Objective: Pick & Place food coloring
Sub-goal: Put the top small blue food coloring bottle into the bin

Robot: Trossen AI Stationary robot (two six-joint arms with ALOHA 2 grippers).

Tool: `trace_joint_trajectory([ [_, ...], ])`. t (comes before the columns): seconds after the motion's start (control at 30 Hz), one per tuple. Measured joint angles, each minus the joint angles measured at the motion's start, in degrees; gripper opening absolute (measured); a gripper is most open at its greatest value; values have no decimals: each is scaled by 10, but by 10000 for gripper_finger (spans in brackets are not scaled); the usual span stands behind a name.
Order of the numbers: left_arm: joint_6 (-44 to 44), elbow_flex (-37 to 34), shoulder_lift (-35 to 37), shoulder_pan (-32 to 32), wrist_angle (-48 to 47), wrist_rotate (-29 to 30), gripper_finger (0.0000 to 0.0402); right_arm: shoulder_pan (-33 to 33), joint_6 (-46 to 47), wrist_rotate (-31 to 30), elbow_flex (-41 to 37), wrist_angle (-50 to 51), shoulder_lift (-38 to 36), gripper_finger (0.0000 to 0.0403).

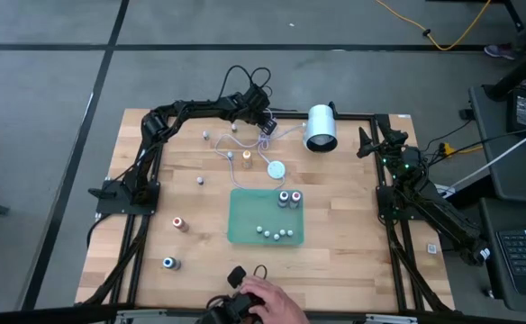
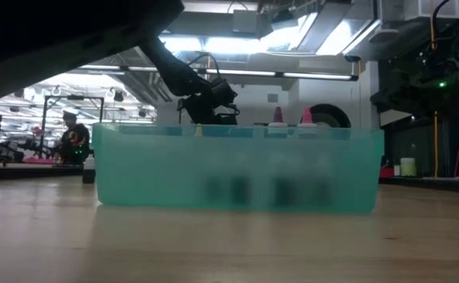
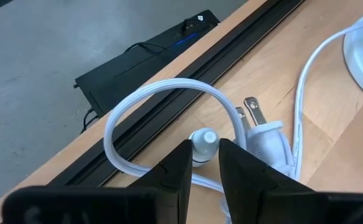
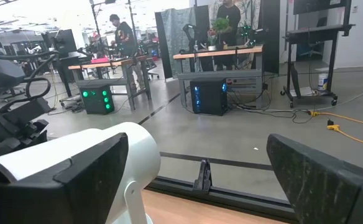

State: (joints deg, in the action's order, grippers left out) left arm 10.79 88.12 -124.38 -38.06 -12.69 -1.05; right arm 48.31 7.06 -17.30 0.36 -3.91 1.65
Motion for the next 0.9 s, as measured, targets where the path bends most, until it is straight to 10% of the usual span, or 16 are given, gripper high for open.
trace_joint_trajectory([
  [0.9,20,0,1,2,-3,-1,49,0,0,0,0,0,0,384],
])
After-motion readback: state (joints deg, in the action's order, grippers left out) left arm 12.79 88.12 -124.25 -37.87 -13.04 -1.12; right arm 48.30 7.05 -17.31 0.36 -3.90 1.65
